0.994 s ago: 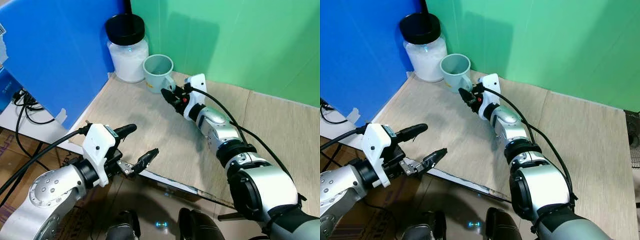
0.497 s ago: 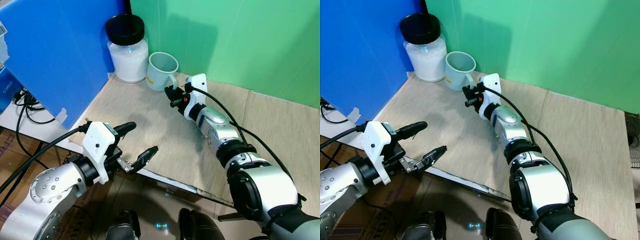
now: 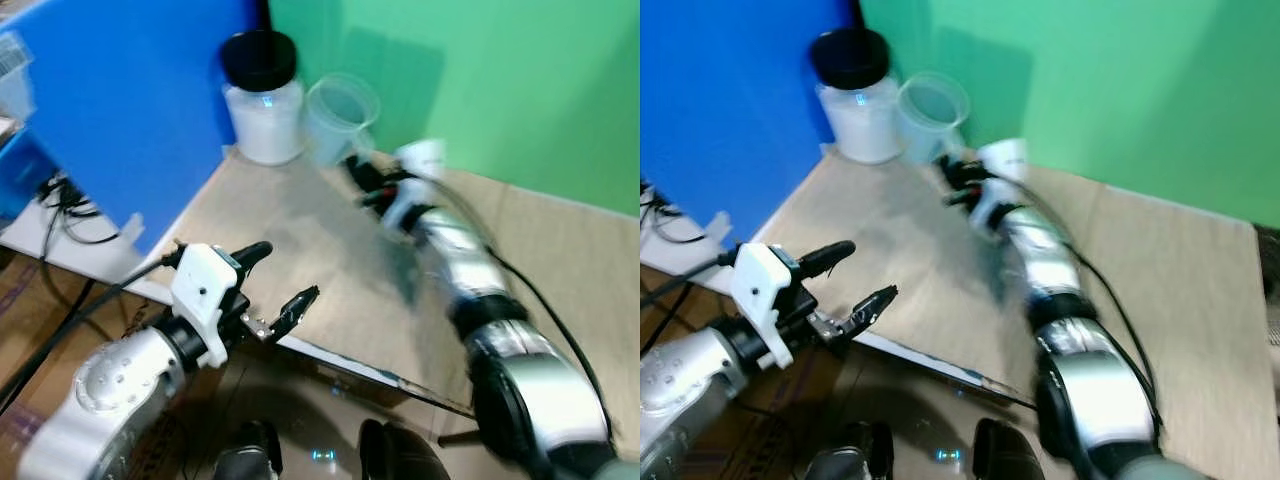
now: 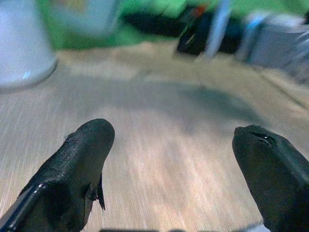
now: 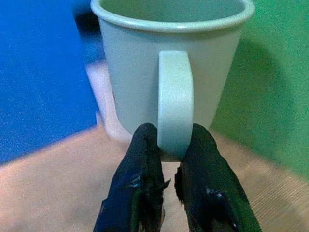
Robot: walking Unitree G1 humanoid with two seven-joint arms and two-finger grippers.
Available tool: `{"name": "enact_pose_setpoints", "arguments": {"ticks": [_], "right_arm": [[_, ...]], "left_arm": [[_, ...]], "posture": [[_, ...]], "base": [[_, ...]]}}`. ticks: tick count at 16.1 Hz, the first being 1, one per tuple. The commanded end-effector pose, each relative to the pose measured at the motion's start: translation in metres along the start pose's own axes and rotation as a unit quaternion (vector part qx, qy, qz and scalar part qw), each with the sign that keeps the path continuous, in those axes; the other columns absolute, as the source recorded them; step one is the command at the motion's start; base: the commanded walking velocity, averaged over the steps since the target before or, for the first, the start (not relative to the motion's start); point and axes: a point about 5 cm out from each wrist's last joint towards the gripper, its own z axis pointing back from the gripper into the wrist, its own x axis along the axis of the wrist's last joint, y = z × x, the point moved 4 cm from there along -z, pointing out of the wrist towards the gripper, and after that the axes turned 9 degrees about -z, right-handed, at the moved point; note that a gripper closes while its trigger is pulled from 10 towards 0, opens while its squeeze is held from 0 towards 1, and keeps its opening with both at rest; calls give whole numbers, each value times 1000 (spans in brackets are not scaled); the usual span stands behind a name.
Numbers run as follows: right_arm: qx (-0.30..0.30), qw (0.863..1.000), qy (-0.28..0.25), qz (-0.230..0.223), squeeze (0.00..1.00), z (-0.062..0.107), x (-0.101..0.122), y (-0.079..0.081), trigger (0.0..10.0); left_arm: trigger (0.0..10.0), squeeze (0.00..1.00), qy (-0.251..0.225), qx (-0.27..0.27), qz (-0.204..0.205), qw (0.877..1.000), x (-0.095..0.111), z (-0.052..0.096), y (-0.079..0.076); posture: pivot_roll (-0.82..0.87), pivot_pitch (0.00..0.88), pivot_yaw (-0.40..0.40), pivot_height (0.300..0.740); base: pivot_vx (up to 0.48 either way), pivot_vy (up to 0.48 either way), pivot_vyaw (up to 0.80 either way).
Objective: Setting the table
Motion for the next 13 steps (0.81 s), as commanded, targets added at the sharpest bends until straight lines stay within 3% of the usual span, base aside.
{"name": "enact_pose_setpoints", "arguments": {"ticks": [1,2,3,4,5,7,11,13], "right_arm": [[18,999,-27,7,0,5,17,7,6549],[13,999,-31,13,0,23,25,9,10000],[13,999,-38,19,0,33,30,12,10000],[-18,999,-32,38,0,67,31,16,10000],[-24,998,-31,41,0,72,31,17,10000],[-76,996,-27,42,0,102,32,23,10000],[-103,994,-14,22,0,118,25,30,10000],[-141,990,-11,18,0,126,25,29,10000]], "left_arm": [[10000,0,0,16,-3,1000,1,2,-1],[10000,0,0,47,11,999,1,2,1],[10000,0,3,61,13,998,1,2,2],[10000,0,12,123,11,992,-2,2,10],[10000,0,13,135,11,991,-2,3,12],[10000,0,1,197,19,980,-2,6,25],[10000,0,-2,219,22,975,-2,6,27],[10000,0,5,253,21,967,-5,10,29]], "posture": [[24,79,38,740],[18,66,40,740],[15,53,40,740],[13,27,35,740],[13,22,34,740],[1,3,40,740],[5,4,45,740],[8,0,26,740]], "base": [[0,0,0],[0,0,0],[0,0,0],[0,0,0],[0,0,0],[0,0,-800],[0,0,-800],[0,0,-800]]}}
